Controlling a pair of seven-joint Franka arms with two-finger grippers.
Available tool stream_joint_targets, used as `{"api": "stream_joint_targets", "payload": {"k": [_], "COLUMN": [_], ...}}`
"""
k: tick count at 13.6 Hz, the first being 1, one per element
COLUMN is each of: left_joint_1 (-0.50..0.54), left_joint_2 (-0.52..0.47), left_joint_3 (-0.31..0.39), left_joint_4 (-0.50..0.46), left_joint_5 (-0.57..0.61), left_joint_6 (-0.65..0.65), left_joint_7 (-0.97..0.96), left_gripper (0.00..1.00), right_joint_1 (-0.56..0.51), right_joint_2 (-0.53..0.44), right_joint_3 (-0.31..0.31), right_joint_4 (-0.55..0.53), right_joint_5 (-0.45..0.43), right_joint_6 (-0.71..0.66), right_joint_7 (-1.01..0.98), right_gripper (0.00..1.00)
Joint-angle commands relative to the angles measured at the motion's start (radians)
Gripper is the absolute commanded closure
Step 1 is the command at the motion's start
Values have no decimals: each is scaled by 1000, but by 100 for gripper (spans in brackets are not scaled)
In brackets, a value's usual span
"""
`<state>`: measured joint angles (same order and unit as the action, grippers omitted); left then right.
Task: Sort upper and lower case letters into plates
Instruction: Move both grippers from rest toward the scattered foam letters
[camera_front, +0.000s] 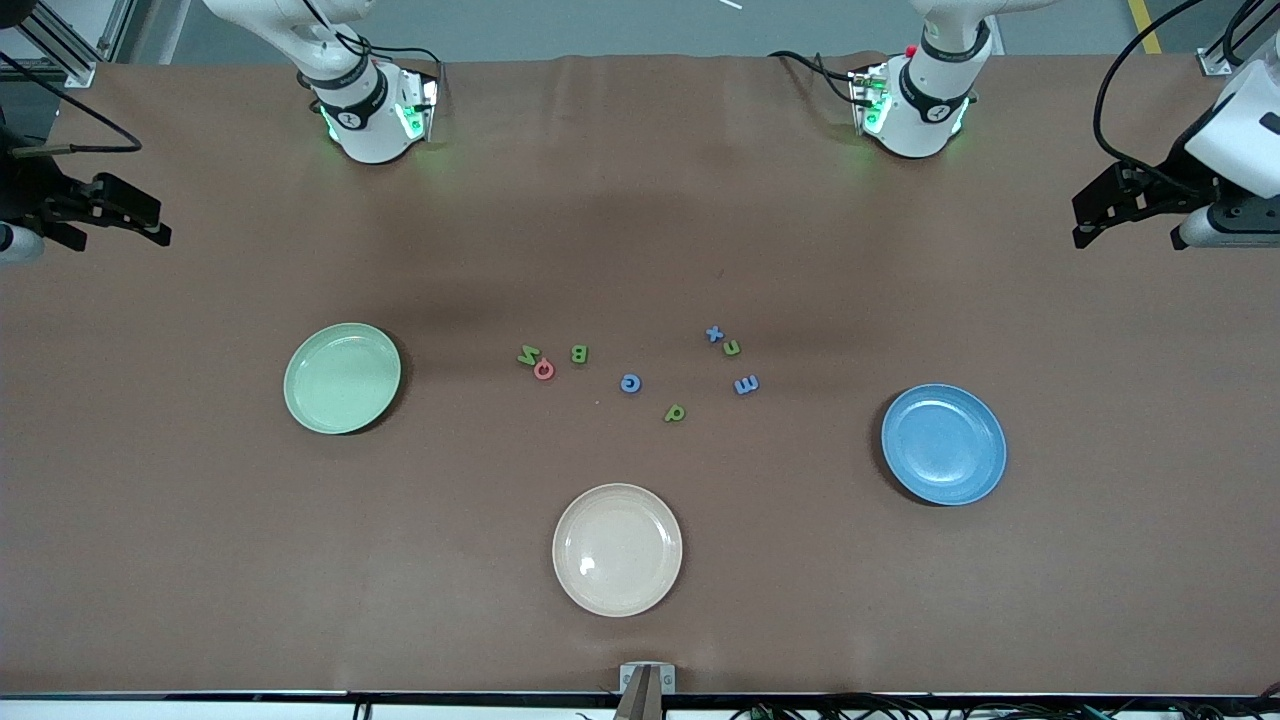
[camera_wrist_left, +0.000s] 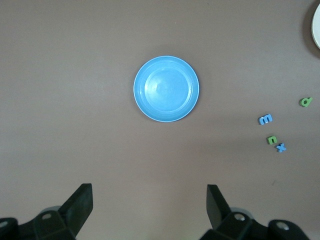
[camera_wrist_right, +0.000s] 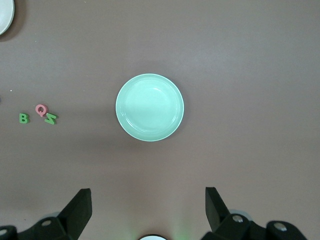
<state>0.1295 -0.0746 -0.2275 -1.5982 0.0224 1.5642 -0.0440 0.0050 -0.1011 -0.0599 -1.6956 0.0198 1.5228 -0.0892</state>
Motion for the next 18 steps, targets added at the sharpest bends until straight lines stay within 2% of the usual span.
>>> {"api": "stream_joint_targets", "payload": {"k": [1,7,10,11,14,16,18], "left_joint_1": [6,-11,-11,-13,-42,-106,-151], "left_joint_2": [-4,58,128,151,248,323,373], "left_joint_3": [-3,-10,-55,-73,-137,-138,-138], "left_joint_4": [9,32,18,1,-51,-69,-133], "left_joint_5": [2,22,7,10,22,22,24], "left_joint_6": [0,2,34,78,232,308,463], "left_joint_7": [6,12,-10,-23,-265,-358,-488], "left_gripper": [0,0,0,0,0,0,0], "right_joint_1": [-4,-8,-7,-5,-8,-8,-13], "right_joint_2": [-17,-12,-2,0,102,142,242], "right_joint_3": [-1,-3,-6,-6,-6,-6,-8], "right_joint_4": [-16,-12,11,23,69,85,88], "right_joint_5": [14,15,15,14,20,11,18], "right_joint_6": [-3,6,5,11,13,37,62], "right_joint_7": [-3,2,0,-4,-4,-12,-10], "right_gripper": [0,0,0,0,0,0,0]}}
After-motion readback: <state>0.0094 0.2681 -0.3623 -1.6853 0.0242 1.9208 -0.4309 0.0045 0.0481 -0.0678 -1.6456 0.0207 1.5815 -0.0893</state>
